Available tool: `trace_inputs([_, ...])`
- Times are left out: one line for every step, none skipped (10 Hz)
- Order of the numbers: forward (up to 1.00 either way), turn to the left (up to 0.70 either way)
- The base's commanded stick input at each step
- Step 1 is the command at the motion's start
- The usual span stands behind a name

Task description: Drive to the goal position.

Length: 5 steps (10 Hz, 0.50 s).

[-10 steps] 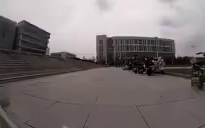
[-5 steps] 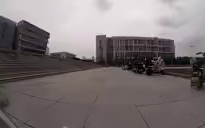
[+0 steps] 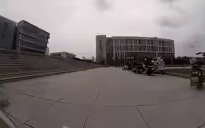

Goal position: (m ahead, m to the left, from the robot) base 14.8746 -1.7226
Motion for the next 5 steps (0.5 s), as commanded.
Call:
trace_inputs([0.00, 0.00])
trace_inputs([0.00, -0.20])
trace_inputs([0.00, -0.45])
trace_inputs([0.00, -0.45])
trace_inputs([0.00, -0.45])
